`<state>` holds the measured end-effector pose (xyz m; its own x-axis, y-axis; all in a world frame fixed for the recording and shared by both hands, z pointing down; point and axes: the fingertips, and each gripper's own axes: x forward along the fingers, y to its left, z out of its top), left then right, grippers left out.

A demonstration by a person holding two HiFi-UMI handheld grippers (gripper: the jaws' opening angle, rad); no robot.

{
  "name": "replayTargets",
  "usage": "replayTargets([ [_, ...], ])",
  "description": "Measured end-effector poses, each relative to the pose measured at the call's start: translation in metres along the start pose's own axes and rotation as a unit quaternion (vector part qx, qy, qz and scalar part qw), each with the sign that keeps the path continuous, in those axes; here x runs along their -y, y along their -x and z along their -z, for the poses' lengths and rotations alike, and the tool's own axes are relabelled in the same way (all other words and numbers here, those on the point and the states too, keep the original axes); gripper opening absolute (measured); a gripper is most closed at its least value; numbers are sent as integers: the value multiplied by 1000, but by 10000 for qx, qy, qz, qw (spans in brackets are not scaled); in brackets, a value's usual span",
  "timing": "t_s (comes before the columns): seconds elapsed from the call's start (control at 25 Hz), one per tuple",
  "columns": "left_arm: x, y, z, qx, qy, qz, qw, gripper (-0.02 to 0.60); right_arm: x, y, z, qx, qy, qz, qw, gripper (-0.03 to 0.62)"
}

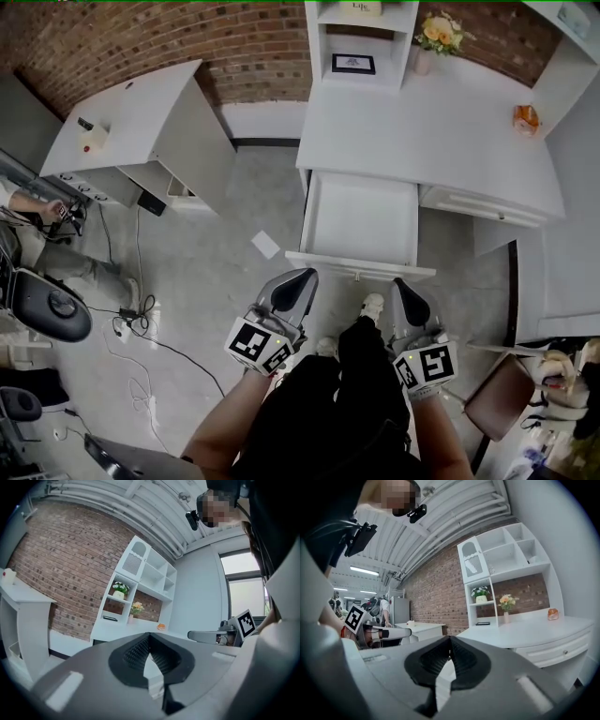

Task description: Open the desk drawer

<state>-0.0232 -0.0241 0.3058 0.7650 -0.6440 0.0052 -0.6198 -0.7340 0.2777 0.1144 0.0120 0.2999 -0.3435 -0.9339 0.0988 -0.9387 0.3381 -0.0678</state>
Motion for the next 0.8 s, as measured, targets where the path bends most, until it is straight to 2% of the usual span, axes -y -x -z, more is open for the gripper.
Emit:
replayTargets([
  [0.24,-6,8,-20,114,-58,-166,9998,-2,1,8,-19,70,77,9,9999,3],
  [0.6,3,13,-49,242,107,-125,9996,-2,2,20,-46,168,157,85,9997,3],
  [0.8,7,11,-55,303,69,51,9995,-2,3,21,-54,195,73,125,9997,3],
])
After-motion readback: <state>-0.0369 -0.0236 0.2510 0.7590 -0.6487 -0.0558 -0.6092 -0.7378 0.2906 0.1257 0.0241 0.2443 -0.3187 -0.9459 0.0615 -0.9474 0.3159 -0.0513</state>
